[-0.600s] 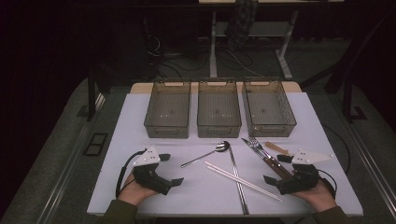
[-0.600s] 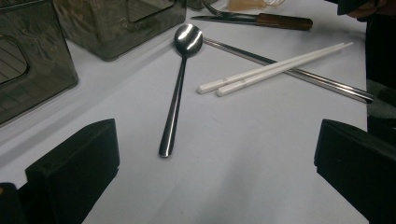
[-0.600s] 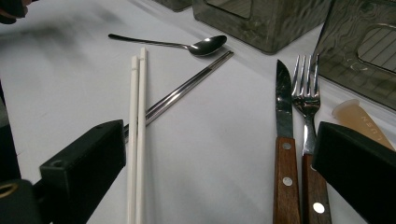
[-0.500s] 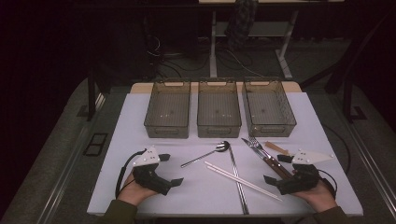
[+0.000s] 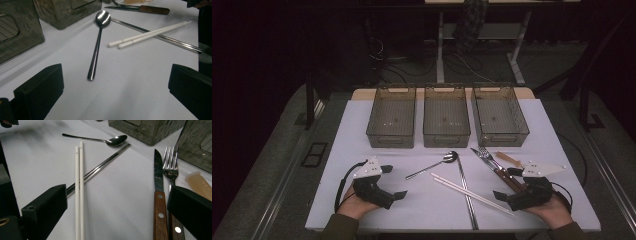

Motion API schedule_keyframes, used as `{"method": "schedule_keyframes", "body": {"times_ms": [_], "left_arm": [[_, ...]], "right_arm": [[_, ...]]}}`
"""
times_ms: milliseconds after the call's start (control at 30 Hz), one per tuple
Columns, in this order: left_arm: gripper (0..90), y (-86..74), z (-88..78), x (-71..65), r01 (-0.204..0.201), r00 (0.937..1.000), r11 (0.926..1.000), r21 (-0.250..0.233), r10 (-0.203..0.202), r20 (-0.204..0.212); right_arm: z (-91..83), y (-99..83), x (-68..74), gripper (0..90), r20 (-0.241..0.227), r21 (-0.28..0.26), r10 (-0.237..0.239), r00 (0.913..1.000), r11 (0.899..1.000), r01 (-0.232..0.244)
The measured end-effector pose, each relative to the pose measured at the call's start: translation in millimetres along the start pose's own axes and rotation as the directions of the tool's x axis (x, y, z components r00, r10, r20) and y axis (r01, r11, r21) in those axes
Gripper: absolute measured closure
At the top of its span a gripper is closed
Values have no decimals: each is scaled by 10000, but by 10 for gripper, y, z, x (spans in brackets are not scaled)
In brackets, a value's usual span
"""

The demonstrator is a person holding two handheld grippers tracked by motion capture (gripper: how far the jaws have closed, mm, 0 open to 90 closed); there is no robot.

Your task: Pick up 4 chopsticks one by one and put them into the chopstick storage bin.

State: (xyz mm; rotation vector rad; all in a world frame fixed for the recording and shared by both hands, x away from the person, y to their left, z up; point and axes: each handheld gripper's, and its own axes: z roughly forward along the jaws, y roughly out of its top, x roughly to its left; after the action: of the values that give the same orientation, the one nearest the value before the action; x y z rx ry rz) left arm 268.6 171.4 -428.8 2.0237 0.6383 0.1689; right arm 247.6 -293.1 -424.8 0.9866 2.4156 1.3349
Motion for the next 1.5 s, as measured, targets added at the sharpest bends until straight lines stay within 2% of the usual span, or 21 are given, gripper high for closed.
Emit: {"method": "schedule_keyframes", "body": {"times_ms": [400,633,1500], "left_arm": [[0,13,28,-34,-112,9997,9999,27,112,206],[0,14,36,-42,-121,9996,9999,50,119,254],[0,14,48,-50,-114,9994,9999,73,111,332]], "right_arm": [[48,59,25,27,-60,153,32,10000,9999,-31],[111,115,95,27,-192,246,-168,9997,9995,172],[309,208,197,29,-489,850,-520,9975,9948,560]]}}
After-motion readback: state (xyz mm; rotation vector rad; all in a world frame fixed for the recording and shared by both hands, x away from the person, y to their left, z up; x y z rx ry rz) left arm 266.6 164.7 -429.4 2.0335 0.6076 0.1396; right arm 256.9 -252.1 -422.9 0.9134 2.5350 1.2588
